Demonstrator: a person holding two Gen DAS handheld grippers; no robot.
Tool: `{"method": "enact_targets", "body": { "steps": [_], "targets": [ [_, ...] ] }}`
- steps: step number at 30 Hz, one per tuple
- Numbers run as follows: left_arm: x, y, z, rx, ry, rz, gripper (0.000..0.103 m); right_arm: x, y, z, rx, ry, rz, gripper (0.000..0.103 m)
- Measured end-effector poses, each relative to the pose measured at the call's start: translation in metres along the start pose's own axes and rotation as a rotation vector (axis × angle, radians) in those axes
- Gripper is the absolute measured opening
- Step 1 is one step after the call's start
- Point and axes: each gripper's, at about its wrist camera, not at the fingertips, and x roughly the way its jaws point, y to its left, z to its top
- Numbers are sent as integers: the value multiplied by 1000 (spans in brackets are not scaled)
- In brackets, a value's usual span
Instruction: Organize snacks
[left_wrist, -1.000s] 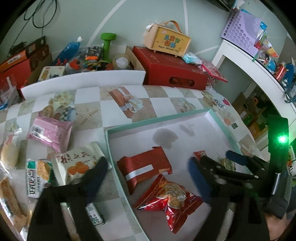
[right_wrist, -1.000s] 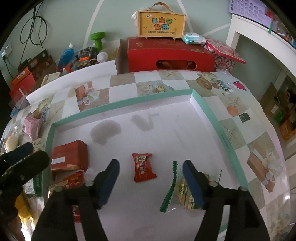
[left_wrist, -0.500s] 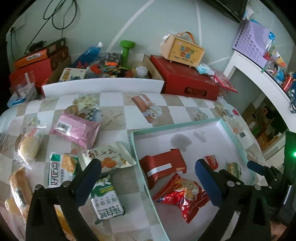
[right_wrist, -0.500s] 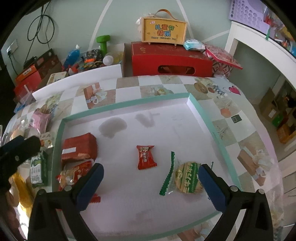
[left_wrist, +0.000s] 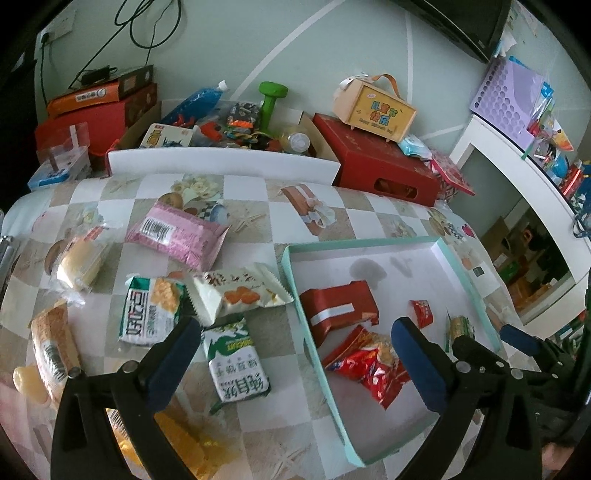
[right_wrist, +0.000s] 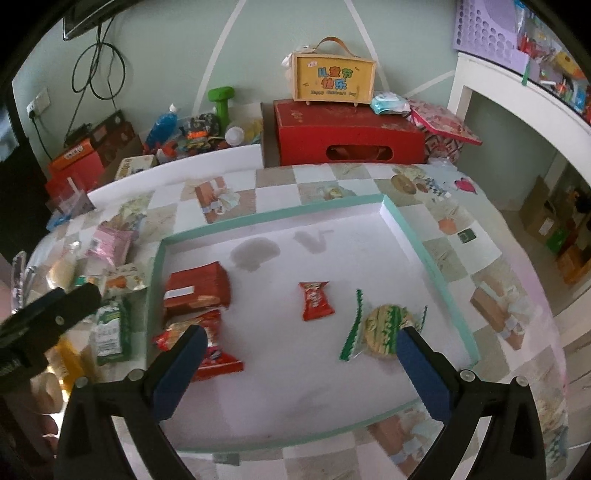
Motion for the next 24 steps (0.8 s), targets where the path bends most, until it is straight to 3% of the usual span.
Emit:
{"method": "enact_targets", "body": {
  "steps": [9, 17, 24],
  "targets": [
    [-18, 23, -14, -37, 29, 8, 103, -25, 21, -6, -26, -27, 53, 103],
    [-39, 45, -28, -32, 65, 63, 103, -31, 50, -14, -38, -22, 103, 103],
    [-60, 80, -32, -87, 55, 127, 103, -31, 79, -25, -52, -20, 162, 103]
  ]
}}
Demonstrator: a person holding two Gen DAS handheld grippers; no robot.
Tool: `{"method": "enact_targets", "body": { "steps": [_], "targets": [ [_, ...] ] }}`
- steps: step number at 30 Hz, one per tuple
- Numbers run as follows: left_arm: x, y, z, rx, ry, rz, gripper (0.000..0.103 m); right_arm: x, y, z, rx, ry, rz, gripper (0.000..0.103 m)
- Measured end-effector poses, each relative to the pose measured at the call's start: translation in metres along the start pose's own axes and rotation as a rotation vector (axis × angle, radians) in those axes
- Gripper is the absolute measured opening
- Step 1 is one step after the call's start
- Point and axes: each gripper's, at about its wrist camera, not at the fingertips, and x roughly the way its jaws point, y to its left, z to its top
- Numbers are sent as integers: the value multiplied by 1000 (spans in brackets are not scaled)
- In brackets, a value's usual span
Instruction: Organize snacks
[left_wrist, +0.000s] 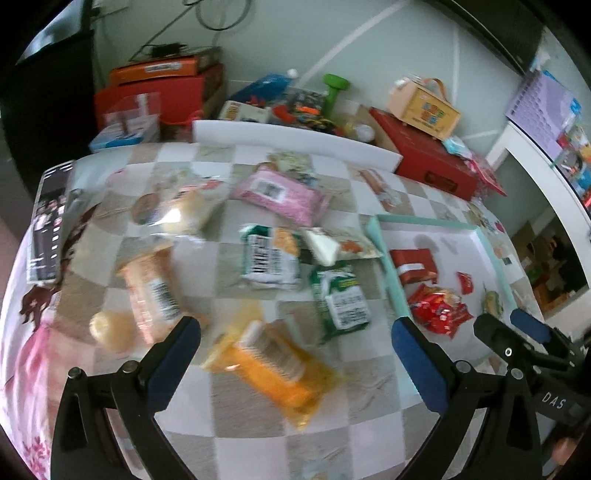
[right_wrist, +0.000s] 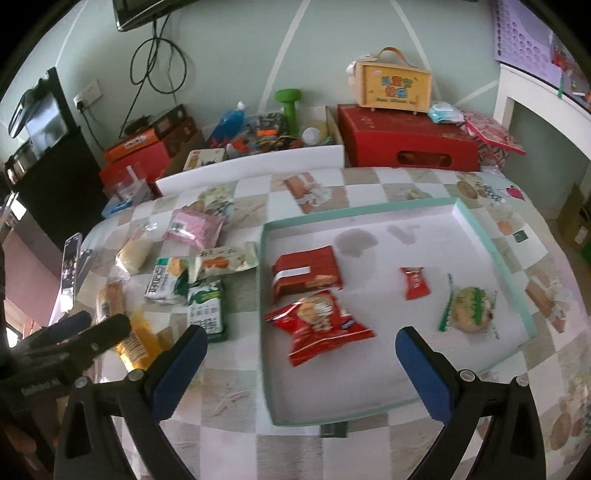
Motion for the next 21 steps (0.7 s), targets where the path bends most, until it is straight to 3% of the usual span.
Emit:
{"method": "enact_targets", "body": {
  "steps": [10, 15, 21],
  "targets": [
    [-9, 73, 1, -161, 18, 50, 103, 15, 47, -6, -64, 50, 45, 103],
    [-13, 105, -1, -239, 15, 28, 103, 20, 74, -5, -96, 71, 68, 103],
    [-13, 120, -4, -256, 23, 13, 103, 20, 110, -3, -151, 84, 84, 103]
  ]
}}
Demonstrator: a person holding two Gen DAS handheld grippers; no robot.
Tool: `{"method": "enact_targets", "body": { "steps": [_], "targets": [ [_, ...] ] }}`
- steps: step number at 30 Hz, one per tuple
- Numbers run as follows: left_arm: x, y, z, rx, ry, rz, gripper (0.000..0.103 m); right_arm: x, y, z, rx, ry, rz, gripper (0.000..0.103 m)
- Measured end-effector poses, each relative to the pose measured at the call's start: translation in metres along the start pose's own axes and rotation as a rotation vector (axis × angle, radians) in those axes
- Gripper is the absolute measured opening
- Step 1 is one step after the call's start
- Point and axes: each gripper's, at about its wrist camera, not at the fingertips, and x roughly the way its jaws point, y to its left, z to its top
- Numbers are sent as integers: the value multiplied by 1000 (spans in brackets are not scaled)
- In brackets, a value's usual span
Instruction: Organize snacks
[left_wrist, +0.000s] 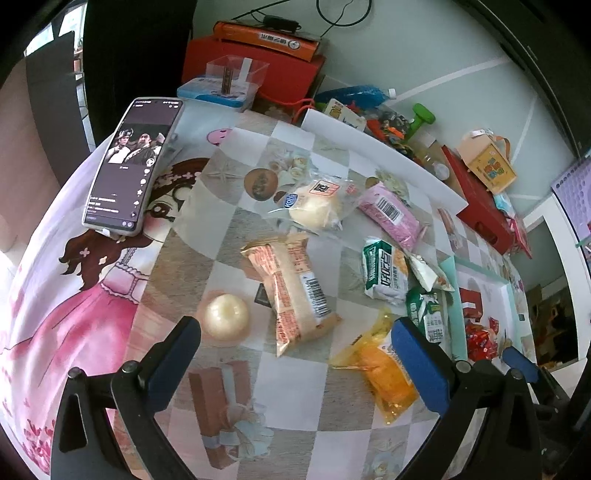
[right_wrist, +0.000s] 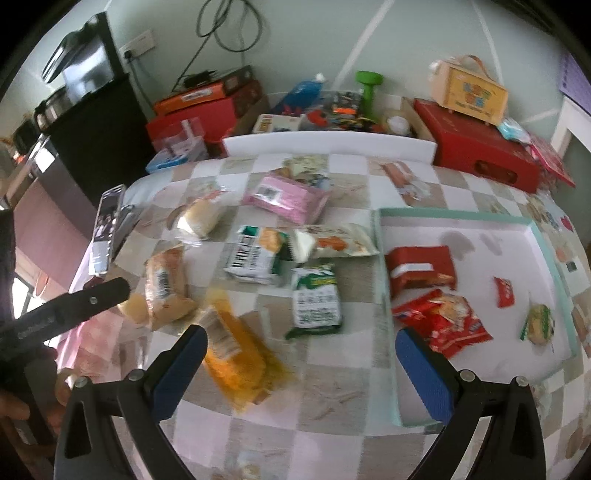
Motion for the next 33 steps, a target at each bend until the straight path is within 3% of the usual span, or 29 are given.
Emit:
{"method": "enact_targets", "body": {
  "steps": [6, 22, 26, 33],
  "targets": [
    [6, 12, 2, -25, 25, -43, 103, 11, 30, -4, -57, 38, 23, 103],
    [25, 32, 6, -76, 66, 1, 101, 70, 63, -30, -134, 150, 71, 103],
    [28, 30, 5, -69, 74, 18, 86, 77, 64, -30, -137, 150, 70, 103],
    [35, 27, 2, -51, 89, 54, 80, 83, 61, -25, -147, 134, 55, 102]
  ]
}}
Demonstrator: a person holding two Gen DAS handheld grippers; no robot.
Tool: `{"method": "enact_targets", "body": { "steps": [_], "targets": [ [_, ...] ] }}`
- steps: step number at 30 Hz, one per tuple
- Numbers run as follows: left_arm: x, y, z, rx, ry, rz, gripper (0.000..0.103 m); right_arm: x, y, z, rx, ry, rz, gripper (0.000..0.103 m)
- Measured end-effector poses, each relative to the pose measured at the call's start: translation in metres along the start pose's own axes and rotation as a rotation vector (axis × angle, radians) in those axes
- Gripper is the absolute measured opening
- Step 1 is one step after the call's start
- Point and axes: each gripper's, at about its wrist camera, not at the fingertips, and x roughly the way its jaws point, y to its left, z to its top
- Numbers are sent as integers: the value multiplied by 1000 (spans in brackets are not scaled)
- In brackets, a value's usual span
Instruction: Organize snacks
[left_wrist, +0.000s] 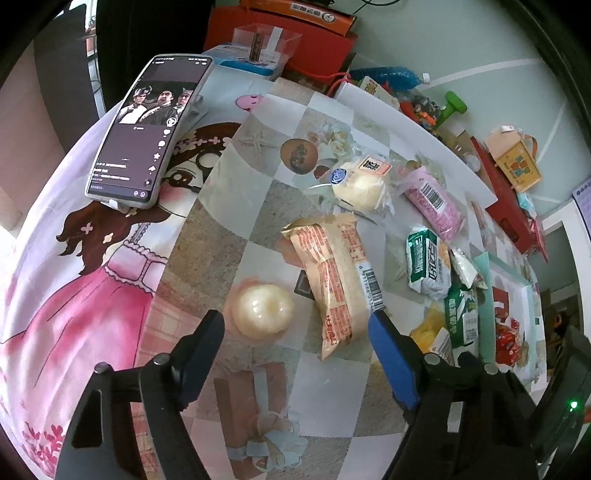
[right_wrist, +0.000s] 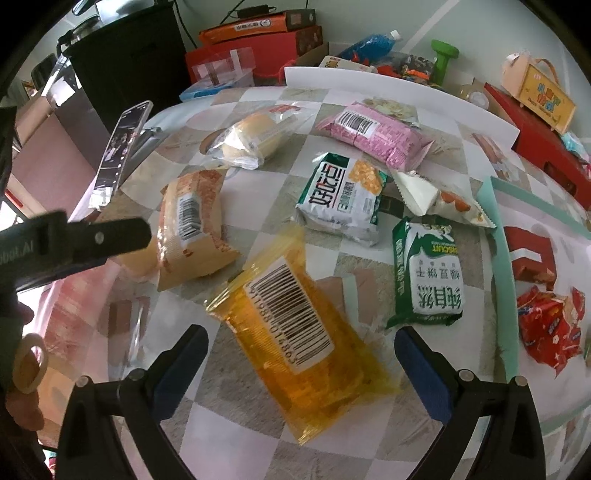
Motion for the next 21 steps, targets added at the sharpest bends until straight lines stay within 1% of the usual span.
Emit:
{"method": "enact_targets", "body": {
  "steps": [1, 3, 7, 9, 13, 15, 17, 21],
  "targets": [
    [0, 1, -1, 1, 2, 2, 80, 1, -1, 1, -1, -1, -4, 101],
    [2, 2, -1, -5, 8, 9, 71, 2, -2, 2, -2, 1, -7, 100],
    [8, 7, -2, -25, 22, 33, 67, 6, -6, 2, 5, 4, -17, 98],
    [10, 9, -2, -35, 24, 37, 56, 6, -9, 2, 13, 3, -21, 97],
    [14, 12, -4, -46, 30, 49, 53, 5, -18, 3, 36, -3, -26, 96],
    [16, 12, -4, -49, 34, 53, 48, 5, -19, 5, 41, -6, -27, 92],
    [18, 12, -4, -49, 39, 57, 47, 5, -19, 6, 39, -6, -31, 90],
    [23, 10, -4, -43, 50, 60, 39, 8, -12, 5, 21, 3, -15, 79]
  ]
}}
